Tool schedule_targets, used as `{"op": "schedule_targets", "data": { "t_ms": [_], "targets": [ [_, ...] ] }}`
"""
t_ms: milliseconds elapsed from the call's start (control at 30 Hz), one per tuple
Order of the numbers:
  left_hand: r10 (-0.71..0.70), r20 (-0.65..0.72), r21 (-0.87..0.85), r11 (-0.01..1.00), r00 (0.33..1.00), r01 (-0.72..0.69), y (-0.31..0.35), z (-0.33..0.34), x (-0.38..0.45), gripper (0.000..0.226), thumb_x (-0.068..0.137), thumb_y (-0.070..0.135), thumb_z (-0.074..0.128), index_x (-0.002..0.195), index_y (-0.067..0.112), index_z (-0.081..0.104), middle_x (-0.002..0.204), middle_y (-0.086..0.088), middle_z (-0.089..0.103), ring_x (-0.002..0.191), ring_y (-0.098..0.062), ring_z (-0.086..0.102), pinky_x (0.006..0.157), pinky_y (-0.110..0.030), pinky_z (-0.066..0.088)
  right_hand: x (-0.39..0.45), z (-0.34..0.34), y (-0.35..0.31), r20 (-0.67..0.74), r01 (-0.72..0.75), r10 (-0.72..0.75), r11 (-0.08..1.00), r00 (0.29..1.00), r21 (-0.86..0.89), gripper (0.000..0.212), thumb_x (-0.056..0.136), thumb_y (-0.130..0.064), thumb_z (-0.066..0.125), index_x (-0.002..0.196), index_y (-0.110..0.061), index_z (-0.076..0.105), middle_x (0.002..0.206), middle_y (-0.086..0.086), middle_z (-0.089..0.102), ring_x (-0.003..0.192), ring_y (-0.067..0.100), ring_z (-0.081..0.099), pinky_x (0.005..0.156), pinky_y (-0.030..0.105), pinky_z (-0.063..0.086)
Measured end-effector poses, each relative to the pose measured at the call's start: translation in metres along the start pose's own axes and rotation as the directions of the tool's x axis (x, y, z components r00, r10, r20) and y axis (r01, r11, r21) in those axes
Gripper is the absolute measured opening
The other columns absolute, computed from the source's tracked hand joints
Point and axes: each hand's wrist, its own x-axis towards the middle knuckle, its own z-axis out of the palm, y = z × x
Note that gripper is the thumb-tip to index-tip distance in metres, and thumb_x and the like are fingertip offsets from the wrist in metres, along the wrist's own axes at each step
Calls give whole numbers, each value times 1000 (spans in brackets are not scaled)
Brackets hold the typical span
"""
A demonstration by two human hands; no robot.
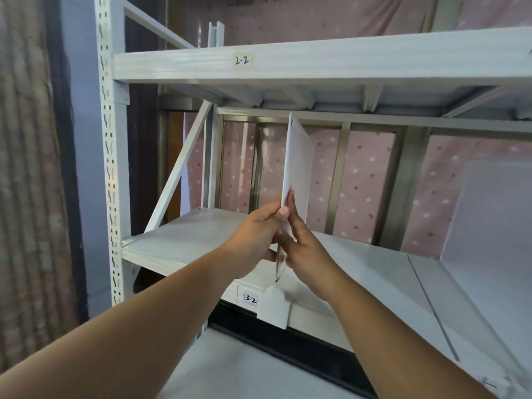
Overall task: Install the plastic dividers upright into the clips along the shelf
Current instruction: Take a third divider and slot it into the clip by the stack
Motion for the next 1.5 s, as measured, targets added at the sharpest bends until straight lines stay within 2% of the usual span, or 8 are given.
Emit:
{"op": "schedule_targets", "data": {
  "t_ms": [133, 233, 433, 567, 800, 1033, 1233, 1500],
  "targets": [
    [16, 11, -35, 999, 1000, -15, -7, 4, -3, 25, 112, 35, 48, 120, 38, 72, 111, -24, 61, 92, -26, 70, 88, -66, 60, -1, -1, 7, -4, 11, -12, 999, 1000, -51, 69, 111, -27, 41, 152, -66, 2, 169, -19, 16, 159, 18, 4, 124, 49, 26],
    [17, -15, -34, 999, 1000, -18, -8, 8, -5, 27, 112, 36, 46, 120, 49, 68, 137, -25, 64, 113, -47, 68, 91, -67, 59, 0, 0, 13, -5, 16, -16, 997, 1000, -78, 69, 111, -28, 41, 149, -72, 4, 163, -26, 19, 159, 17, 7, 124, 47, 27],
    [31, -22, -13, 999, 999, -32, -9, 7, -5, 29, 113, 35, 44, 134, 49, 59, 143, -20, 63, 120, -41, 68, 92, -64, 60, 4, 3, 20, -11, 39, -40, 995, 999, -91, 69, 111, -27, 42, 148, -72, 4, 153, -44, 23, 158, 13, 13, 116, 26, 35],
    [30, -22, 4, 1000, 999, -30, -9, 5, -3, 28, 113, 35, 44, 133, 41, 63, 141, -24, 62, 108, -41, 67, 85, -57, 61, 6, 2, 23, -19, 48, -50, 994, 999, -98, 69, 110, -30, 44, 146, -74, 6, 167, -27, 19, 158, 13, 14, 123, 45, 32],
    [17, -51, 40, 999, 999, -15, -10, 5, -3, 30, 113, 35, 44, 137, 36, 62, 131, -15, 67, 121, -45, 64, 88, -58, 63, 7, 0, 26, -11, 57, -58, 995, 998, -79, 69, 109, -32, 48, 146, -76, 9, 168, -22, 23, 154, 10, 23, 116, 37, 41],
    [76, -31, 72, 995, 997, -74, -6, 3, -5, 24, 113, 33, 44, 113, 41, 67, 106, -15, 56, 81, -22, 63, 63, -38, 68, 7, 1, 22, -7, 57, -58, 993, 998, -101, 66, 108, -40, 48, 147, -74, 8, 166, -23, 28, 149, 16, 38, 113, 51, 45],
    [63, -21, 80, 995, 998, -62, -12, 2, -8, 28, 113, 33, 44, 132, 33, 65, 118, -31, 57, 94, -31, 57, 84, -58, 64, 3, 7, 26, -17, 50, -51, 996, 999, -74, 68, 109, -34, 47, 148, -73, 8, 167, -21, 27, 156, 16, 24, 117, 53, 40],
    [83, -33, 117, 990, 996, -78, -12, 2, -2, 35, 113, 35, 45, 144, 39, 59, 99, 7, 63, 85, -19, 63, 74, -45, 64, 4, 2, 24, -19, 50, -51, 997, 998, -57, 65, 109, -33, 48, 153, -66, 13, 162, -28, 34, 136, 13, 50, 87, 22, 44]
  ]
}}
